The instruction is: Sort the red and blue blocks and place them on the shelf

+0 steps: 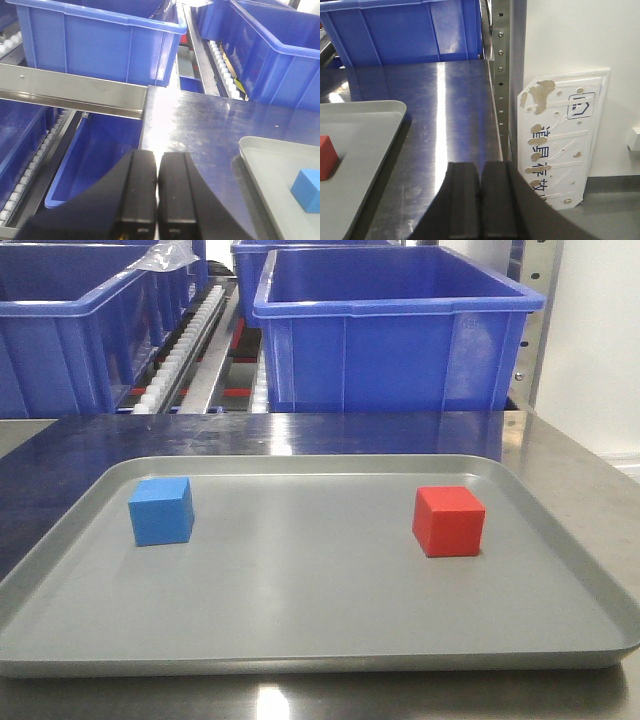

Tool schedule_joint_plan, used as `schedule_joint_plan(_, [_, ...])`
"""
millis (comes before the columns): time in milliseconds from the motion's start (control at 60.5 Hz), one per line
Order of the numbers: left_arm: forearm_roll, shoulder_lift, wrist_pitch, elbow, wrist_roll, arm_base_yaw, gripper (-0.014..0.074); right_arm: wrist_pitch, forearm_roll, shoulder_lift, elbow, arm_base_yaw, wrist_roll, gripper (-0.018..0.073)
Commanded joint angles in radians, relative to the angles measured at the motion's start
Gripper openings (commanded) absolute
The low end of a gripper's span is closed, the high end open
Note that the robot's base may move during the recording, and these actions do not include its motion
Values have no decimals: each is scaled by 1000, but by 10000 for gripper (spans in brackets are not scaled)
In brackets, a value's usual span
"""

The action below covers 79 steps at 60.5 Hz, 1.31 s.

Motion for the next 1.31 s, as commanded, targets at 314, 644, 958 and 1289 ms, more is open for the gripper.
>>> schedule_joint_plan(314, [0,-14,-92,22,-4,1,135,-307,-3,-20,-23,-5,-5,52])
schedule_joint_plan(644, [0,-14,-92,22,-4,1,135,-294,-2,79,-51,2,-4,52])
schedule_joint_plan(958, [0,-14,-92,22,-4,1,135,-272,6,505,-259,5,-4,52])
schedule_joint_plan(1289, [0,-14,-92,22,-4,1,135,-11,31,960,-633,5,-4,52])
